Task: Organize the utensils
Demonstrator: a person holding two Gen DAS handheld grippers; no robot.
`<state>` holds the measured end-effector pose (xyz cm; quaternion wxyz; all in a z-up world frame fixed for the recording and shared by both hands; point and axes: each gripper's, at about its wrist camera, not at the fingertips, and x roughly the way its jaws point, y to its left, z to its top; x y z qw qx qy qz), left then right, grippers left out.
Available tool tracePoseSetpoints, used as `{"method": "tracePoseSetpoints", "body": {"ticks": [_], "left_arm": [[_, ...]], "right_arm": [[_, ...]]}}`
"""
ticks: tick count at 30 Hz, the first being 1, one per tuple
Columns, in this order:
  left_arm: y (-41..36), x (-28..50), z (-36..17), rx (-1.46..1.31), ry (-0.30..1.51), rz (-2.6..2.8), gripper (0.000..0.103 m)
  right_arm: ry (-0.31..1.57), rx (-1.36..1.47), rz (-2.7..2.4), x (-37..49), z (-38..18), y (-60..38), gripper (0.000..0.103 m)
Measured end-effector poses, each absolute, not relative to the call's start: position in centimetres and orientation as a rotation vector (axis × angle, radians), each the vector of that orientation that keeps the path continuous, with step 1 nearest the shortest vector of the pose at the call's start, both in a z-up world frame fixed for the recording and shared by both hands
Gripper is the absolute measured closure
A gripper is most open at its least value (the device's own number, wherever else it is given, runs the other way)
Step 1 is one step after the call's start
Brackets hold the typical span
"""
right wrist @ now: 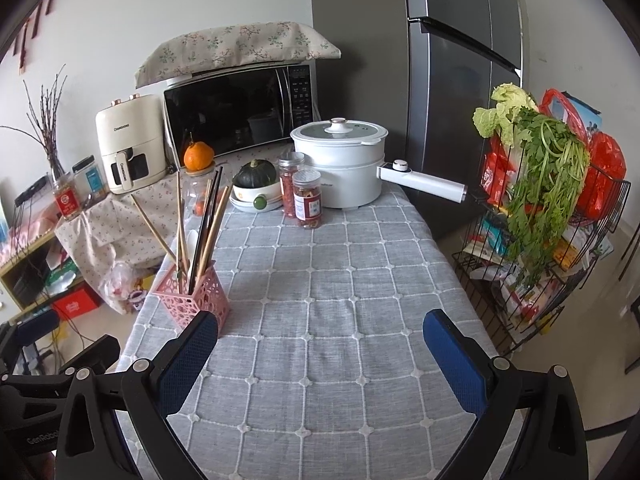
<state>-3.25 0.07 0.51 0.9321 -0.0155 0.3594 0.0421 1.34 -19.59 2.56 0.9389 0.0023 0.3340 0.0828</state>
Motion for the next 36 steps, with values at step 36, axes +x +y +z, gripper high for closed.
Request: {"method": "tracePoseSetpoints", "body": {"ticks": [36], "left_arm": [[0.07, -3.20, 0.39, -0.048, 0.754, 0.077, 0.001]], "right_arm": [[0.695, -0.004, 0.172, 1.59, 1.97, -19.77, 0.000]]}}
